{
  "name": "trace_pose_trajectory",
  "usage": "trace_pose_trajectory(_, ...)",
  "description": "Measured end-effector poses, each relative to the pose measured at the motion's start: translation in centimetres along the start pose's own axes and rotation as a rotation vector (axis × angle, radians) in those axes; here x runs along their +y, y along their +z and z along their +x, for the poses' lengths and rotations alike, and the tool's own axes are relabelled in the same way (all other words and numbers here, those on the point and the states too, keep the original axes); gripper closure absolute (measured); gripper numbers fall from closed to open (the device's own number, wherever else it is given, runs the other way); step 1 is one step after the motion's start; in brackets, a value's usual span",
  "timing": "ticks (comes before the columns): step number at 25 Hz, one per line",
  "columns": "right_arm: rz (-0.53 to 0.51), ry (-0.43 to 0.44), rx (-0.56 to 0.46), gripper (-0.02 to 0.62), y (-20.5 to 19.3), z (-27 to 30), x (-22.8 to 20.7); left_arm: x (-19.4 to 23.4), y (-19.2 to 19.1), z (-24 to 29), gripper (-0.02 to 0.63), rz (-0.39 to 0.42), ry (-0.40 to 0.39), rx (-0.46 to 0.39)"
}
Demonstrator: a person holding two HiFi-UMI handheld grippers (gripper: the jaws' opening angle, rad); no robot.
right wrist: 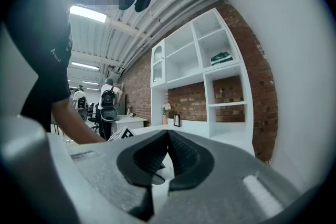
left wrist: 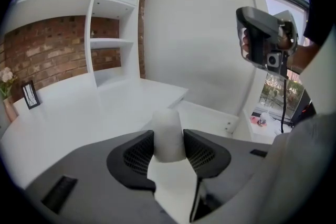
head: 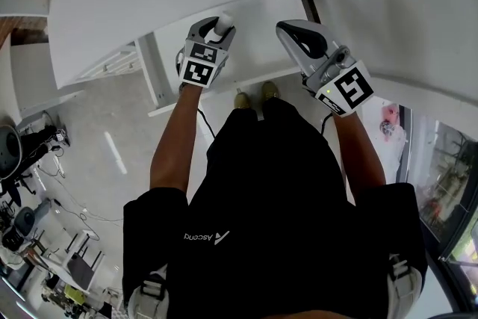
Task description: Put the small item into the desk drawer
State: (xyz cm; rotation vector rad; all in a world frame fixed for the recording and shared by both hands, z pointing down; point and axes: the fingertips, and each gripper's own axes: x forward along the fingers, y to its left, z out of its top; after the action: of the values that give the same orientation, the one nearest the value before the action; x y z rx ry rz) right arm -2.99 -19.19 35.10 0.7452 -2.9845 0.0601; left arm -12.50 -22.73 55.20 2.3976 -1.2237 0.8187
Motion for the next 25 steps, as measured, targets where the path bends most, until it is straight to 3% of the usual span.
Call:
trace_pose_trajectory(6, 0.016, -0.003, 0.019, 0.595, -0.9, 0.0, -2.5, 1.3, -3.2, 5.1, 0.434, -0.024, -0.01, 0.165)
trace_pose_trajectory(25, 0.049, -0.025, 0.078, 0.595, -3.5, -2.4, -7.2, 3.2, -8.2, 12.6, 0.432, -0.066, 0.031, 0.383)
